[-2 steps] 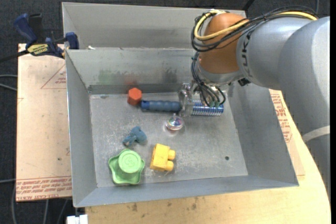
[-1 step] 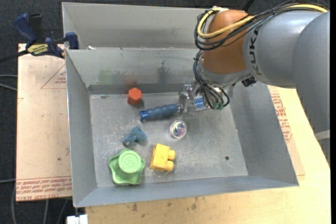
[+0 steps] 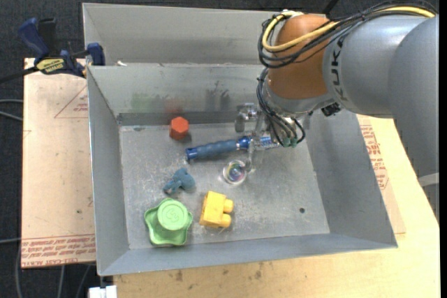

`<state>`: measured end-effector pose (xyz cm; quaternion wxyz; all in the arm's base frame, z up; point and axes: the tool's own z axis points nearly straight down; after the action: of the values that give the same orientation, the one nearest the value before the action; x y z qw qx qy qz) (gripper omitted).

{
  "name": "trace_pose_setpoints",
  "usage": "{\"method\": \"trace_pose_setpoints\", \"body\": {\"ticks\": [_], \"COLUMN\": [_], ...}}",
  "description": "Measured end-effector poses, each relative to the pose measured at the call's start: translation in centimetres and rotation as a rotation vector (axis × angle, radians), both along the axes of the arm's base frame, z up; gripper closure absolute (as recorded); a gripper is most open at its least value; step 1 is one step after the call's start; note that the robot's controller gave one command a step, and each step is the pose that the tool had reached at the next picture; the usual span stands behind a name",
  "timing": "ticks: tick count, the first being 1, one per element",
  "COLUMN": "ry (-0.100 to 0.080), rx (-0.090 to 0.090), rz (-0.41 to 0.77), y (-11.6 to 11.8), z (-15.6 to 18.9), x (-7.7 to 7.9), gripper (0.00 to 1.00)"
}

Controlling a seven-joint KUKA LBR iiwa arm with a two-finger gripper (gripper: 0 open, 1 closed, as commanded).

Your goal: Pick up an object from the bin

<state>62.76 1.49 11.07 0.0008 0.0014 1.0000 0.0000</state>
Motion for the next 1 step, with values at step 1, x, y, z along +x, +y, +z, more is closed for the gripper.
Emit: {"method": "trace_pose_setpoints", "body": {"ticks": [1], "ry": [0.001], "rx": [0.0], "rz": [0.049], "y": [-0.48], "z": [-4.31], "x": [1.48], "gripper": [0.0]}}
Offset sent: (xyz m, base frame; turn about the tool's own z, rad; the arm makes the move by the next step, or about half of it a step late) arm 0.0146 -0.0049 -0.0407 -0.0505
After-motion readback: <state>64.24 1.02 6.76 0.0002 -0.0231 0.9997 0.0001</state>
